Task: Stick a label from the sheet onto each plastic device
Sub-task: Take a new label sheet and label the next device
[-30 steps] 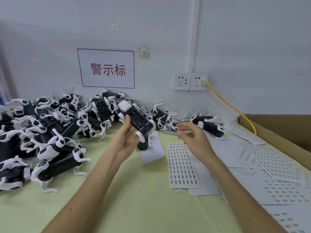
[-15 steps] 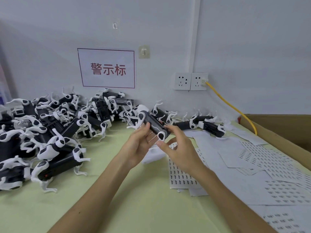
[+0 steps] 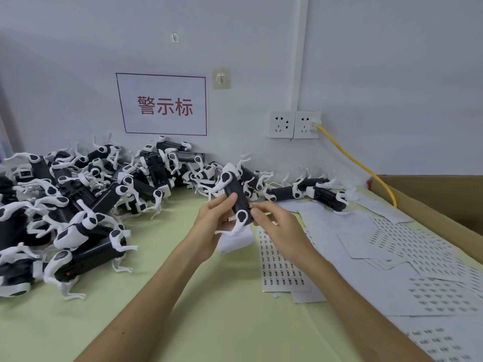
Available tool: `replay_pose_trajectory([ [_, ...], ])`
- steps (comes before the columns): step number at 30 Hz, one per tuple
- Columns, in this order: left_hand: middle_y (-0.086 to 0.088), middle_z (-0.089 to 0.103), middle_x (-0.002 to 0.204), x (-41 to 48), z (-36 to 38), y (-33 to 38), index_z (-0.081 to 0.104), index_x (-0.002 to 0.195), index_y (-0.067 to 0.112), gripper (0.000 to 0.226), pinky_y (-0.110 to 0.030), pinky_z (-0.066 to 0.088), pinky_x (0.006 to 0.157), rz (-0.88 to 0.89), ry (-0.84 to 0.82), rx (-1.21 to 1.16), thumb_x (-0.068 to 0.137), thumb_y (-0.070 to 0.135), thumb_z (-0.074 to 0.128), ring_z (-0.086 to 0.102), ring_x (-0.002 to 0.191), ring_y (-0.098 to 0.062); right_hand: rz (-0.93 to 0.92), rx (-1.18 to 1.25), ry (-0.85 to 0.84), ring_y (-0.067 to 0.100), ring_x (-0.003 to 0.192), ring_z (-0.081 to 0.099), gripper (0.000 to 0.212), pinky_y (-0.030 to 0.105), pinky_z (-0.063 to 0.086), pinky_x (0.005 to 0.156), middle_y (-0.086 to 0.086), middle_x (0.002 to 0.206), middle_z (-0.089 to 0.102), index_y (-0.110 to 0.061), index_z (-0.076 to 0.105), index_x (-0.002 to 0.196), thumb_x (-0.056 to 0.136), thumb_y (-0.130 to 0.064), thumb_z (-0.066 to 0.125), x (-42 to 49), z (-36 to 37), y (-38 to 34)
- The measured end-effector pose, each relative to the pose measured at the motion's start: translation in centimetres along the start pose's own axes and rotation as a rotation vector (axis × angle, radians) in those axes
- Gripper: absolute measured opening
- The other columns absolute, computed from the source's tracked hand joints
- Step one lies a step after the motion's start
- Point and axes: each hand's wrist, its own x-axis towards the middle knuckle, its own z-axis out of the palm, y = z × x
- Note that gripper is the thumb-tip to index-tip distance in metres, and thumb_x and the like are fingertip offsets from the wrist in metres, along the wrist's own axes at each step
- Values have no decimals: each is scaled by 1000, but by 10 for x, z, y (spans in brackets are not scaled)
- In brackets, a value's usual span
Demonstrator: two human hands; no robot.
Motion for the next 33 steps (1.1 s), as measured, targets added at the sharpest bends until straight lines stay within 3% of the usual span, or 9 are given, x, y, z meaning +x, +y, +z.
replay_pose_trajectory([
  [3,-13,74,118,-2,1,0,68,124,1,54,-36,52,95,-93,-48,-41,87,40,62,69,106,-27,16,36,23,-2,91,64,6,12,46,78,-20,99,70,-33,66,101,97,-29,64,2,-4,-2],
  [6,-13,73,122,-3,4,-1,68,125,4,53,-30,57,86,-146,-80,-72,86,39,62,71,109,-26,32,103,53,3,90,64,10,20,49,80,-12,99,70,-21,66,102,93,-25,68,2,-6,-4],
  [9,-12,69,131,-4,4,1,67,129,8,53,-32,52,97,-176,-136,-102,88,40,60,67,119,-25,51,185,39,9,87,63,13,25,49,77,-6,95,68,-19,62,96,90,-23,73,1,-7,-6],
  [14,-14,70,129,-5,4,0,75,119,12,40,-30,56,95,-159,-152,-85,92,38,61,68,118,-26,116,331,-10,11,81,60,13,28,49,70,-4,92,63,-19,57,95,92,-17,70,0,-2,-6],
  [18,-21,68,129,-6,9,2,66,129,1,55,-41,47,110,-118,-123,-27,94,43,61,64,122,-36,172,452,7,16,87,63,15,32,49,74,1,97,65,-18,61,104,91,-20,70,2,-6,-7],
  [21,-25,68,125,-10,15,1,64,126,-3,60,-38,52,99,-98,-134,-9,88,43,66,66,112,-33,209,558,14,15,88,67,37,33,53,78,0,96,67,-16,64,111,78,-32,73,2,-6,-9],
  [25,-27,66,128,-11,17,2,63,129,-2,55,-33,55,92,-78,-165,7,91,38,65,67,110,-31,202,582,53,16,91,68,30,28,54,75,5,101,66,-16,64,118,89,-21,69,2,-5,-10],
  [30,-14,74,112,-12,17,3,75,115,15,30,-29,58,83,-73,-220,60,91,30,66,71,96,-24,231,531,116,21,95,66,25,38,56,85,8,104,66,-10,64,111,92,-27,67,3,-4,-10],
  [33,-8,76,110,-13,20,-2,77,112,24,24,-25,56,80,-49,-270,143,93,27,64,73,94,-20,257,548,128,17,86,63,24,27,52,72,6,95,66,-8,63,100,92,-31,67,2,-5,-10],
])
